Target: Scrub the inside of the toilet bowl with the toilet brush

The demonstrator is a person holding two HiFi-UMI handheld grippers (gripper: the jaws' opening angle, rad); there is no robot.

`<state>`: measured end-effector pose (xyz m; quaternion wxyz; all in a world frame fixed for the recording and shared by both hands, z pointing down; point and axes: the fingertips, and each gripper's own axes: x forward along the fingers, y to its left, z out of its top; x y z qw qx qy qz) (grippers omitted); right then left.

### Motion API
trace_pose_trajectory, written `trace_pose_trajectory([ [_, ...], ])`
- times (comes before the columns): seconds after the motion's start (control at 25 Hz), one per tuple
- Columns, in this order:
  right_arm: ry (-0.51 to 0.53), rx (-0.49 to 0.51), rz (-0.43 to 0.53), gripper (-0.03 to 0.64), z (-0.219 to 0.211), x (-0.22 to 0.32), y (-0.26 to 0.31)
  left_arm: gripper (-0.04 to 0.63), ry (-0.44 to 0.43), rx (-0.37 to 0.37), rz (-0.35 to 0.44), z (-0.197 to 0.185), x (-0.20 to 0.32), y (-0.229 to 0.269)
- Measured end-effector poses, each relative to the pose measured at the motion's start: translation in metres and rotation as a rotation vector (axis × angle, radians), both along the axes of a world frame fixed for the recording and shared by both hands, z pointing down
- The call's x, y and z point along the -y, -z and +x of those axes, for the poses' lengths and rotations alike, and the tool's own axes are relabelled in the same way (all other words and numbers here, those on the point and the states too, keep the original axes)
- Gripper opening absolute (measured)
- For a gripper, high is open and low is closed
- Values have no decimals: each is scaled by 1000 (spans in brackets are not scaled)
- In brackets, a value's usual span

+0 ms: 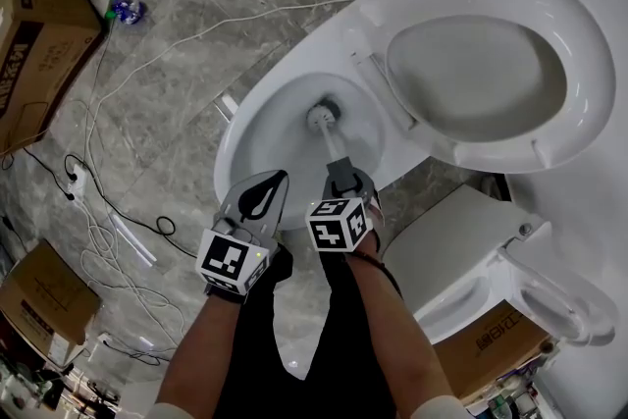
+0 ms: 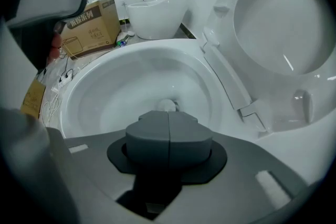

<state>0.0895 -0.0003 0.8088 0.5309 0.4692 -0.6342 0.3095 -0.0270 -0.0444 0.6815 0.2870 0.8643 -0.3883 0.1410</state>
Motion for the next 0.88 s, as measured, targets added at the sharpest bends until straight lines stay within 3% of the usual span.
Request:
trace_pose_trajectory([
  [0.52,69,-71,-27,161,-2,32,-46,6,8,-1,12,4,22,-17],
  [0.88,92,-56,-41,161,2,37,-50,6,20,-3,19,0,32,-14],
])
